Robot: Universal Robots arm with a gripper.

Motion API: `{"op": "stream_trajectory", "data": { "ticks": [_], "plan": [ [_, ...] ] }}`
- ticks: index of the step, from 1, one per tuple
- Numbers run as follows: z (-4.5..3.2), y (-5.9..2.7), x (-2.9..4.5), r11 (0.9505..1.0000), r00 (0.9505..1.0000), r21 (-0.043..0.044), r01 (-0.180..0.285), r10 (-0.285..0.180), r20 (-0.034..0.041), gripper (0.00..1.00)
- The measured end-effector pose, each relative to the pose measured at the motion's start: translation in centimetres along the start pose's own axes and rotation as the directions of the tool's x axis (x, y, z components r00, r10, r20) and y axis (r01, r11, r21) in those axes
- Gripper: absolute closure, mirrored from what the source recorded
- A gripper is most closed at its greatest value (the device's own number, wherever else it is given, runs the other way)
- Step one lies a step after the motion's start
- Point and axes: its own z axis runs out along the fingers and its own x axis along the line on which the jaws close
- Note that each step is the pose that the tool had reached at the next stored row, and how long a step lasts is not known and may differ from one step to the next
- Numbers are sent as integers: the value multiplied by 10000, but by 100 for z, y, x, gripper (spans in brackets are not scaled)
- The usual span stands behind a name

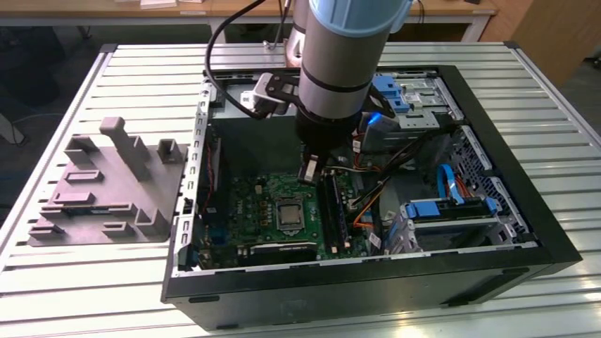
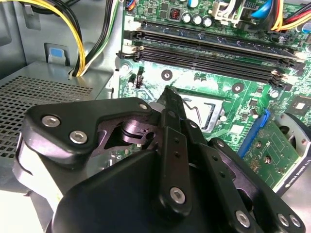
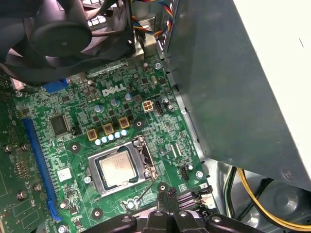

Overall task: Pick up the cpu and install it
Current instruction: 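Install the first cpu locking lever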

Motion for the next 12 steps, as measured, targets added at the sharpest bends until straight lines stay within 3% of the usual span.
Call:
{"op": "stream_trajectory", "data": {
  "ticks": [12],
  "plan": [
    [2, -4, 53, 9977, 9977, -27, 675, -675, -92, 89]
  ]
}}
